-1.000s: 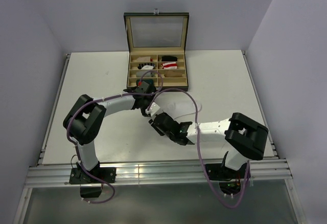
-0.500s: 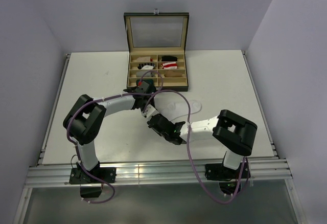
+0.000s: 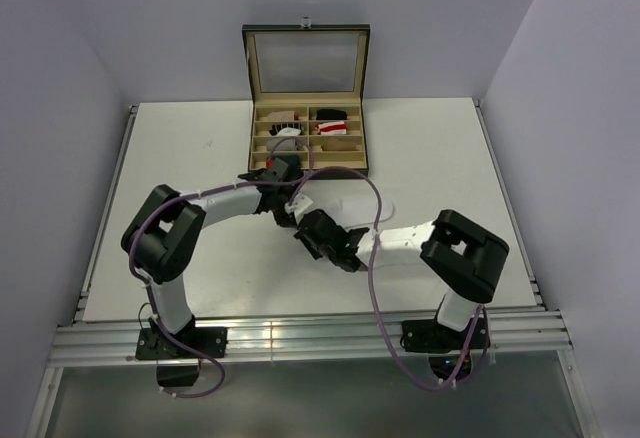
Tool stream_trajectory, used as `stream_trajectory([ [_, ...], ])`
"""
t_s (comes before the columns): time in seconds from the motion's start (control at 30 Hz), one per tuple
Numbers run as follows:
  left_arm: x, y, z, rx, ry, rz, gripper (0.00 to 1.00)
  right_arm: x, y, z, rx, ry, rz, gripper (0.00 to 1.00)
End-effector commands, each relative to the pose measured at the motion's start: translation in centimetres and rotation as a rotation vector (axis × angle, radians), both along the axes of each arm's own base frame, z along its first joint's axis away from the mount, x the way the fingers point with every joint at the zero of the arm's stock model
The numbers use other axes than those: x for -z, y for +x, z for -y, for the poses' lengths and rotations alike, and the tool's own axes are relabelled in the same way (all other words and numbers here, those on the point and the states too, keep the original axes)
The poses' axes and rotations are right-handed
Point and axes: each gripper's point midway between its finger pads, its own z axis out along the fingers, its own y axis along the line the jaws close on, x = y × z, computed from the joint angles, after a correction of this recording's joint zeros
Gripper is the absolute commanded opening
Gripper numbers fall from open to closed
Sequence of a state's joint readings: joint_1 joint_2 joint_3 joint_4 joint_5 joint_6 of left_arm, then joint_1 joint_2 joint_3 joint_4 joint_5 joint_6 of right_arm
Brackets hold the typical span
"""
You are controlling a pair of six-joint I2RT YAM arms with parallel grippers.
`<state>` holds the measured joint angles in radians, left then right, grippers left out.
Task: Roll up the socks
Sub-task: Roll the sock at the center of the board.
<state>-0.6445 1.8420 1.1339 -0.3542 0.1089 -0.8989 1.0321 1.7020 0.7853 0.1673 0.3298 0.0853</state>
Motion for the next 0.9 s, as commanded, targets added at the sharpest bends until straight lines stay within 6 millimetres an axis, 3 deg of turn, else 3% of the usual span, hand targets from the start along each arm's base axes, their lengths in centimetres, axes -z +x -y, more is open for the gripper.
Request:
stream_trajectory([
  [0.0, -2.4, 0.7, 0.2, -0.049, -0.070, 0.042, 0.14, 1.7, -2.5, 1.6, -0.038, 0.079, -0.241, 0.00],
  [0.17, -3.6, 1.3, -0.1, -0.112, -0.112, 0.071, 0.36, 0.1, -2.5, 1.5, -0.068, 0.275, -0.417, 0.00],
  [0.2, -4.0, 1.5, -0.4, -0.136, -0.117, 0.084, 0.42, 0.3, -1.8, 2.3, -0.040, 0.302, -0.455, 0.00],
  [0.23, -4.4, 1.7, -0.4, -0.147, -0.128, 0.095, 0.46, 0.0, -2.7, 1.8, -0.073, 0.354, -0.527, 0.00],
  [0.33, -5.4, 2.2, -0.9, -0.186, -0.154, 0.126, 0.56, 0.5, -2.1, 2.6, -0.034, 0.426, -0.620, 0.00],
  [0.43, -6.0, 2.3, -0.9, -0.194, -0.171, 0.142, 0.57, 0.4, -2.1, 2.9, -0.026, 0.541, -0.728, 0.00],
  [0.47, -6.1, 2.2, -0.7, -0.190, -0.181, 0.141, 0.57, 0.1, -3.2, 3.0, -0.054, 0.596, -0.798, 0.00],
  [0.57, -5.7, 1.7, -0.6, -0.190, -0.201, 0.120, 0.57, -0.8, -2.0, 3.3, -0.037, 0.769, -0.847, 0.00],
  [0.87, -4.7, 0.0, 0.5, -0.159, -0.236, 0.093, 0.56, -0.1, -1.1, 5.8, 0.160, 1.003, -0.952, 0.00],
])
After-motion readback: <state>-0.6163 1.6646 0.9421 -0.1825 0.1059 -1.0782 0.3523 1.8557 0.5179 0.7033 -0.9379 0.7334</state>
